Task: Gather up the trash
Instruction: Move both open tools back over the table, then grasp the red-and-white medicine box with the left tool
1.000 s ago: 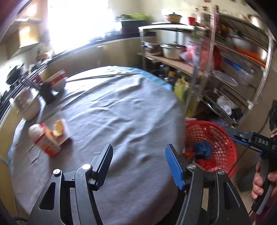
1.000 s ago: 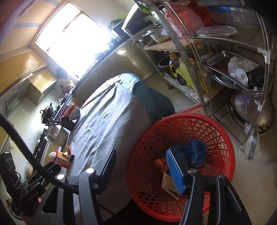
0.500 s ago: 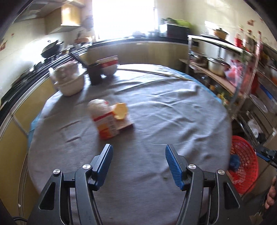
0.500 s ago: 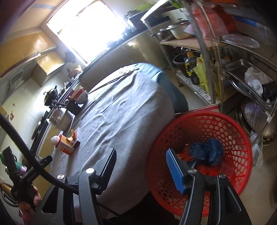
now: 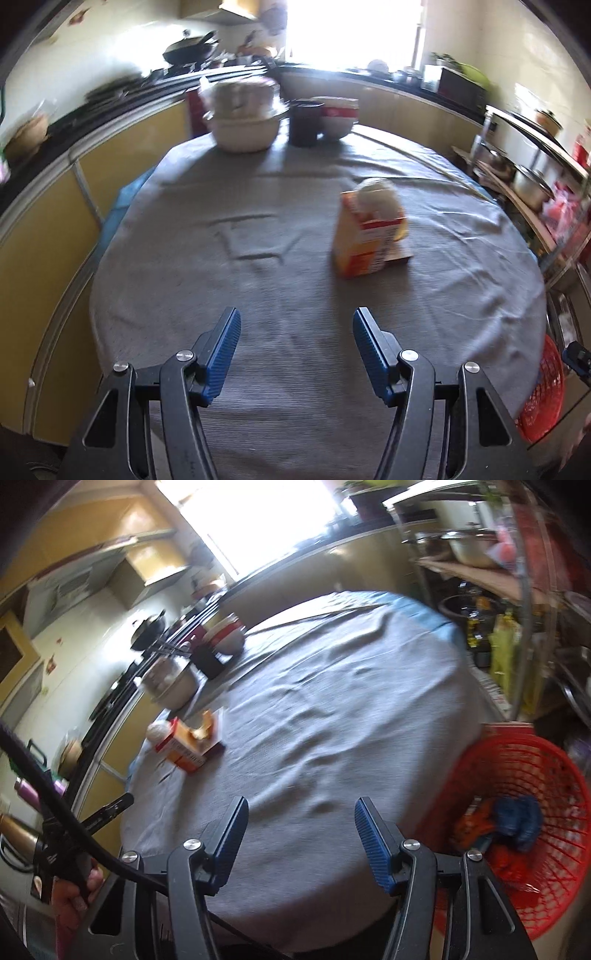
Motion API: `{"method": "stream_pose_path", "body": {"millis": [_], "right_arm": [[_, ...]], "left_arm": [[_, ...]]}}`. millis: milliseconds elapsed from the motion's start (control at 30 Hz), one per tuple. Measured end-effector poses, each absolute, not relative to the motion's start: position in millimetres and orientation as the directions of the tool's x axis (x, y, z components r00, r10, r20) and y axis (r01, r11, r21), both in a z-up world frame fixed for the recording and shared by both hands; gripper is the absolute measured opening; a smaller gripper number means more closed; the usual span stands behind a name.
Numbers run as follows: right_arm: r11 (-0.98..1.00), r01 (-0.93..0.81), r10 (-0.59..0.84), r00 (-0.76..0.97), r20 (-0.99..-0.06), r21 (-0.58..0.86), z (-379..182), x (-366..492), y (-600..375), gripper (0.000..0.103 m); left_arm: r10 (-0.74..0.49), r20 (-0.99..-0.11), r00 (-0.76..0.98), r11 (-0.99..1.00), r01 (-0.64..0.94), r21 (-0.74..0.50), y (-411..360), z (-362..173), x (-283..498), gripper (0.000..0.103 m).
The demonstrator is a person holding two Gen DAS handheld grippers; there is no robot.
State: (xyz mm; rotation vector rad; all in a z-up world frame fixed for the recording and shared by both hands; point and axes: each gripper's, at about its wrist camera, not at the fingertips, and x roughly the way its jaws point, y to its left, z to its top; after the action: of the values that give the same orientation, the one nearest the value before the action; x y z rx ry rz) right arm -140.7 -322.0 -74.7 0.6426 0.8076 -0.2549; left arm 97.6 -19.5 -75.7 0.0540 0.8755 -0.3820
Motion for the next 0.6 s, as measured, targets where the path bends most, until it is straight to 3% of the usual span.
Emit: {"method": "stream_pose_path", "body": {"millis": [200, 433, 600], "right_arm": [[0.8, 0.38, 0.105, 0.673, -0.732, 0.464, -79.8, -94.9, -297.1, 0.064], [0.804, 0.366, 0.136, 0.655, -0.743, 0.469, -92.8, -82.3, -286.1, 0.064], [0.798, 0.375, 0.14, 0.646, -0.75, 0.472, -99.4, -85.7, -289.2, 0.064]], "left_arm": [[-0.345, -0.771, 0.535, 0.929, 0.313, -0.198, -5.8, -79.4, 116.6, 0.064], [-0.437, -0.72, 0.54, 0.894, 0.353, -0.277, -28.9, -46.7, 141.3, 0.066], [-0.465, -0.696, 0.547, 0.875, 0.403, -0.268, -66.3, -32.3, 164.6, 0.066]]}}
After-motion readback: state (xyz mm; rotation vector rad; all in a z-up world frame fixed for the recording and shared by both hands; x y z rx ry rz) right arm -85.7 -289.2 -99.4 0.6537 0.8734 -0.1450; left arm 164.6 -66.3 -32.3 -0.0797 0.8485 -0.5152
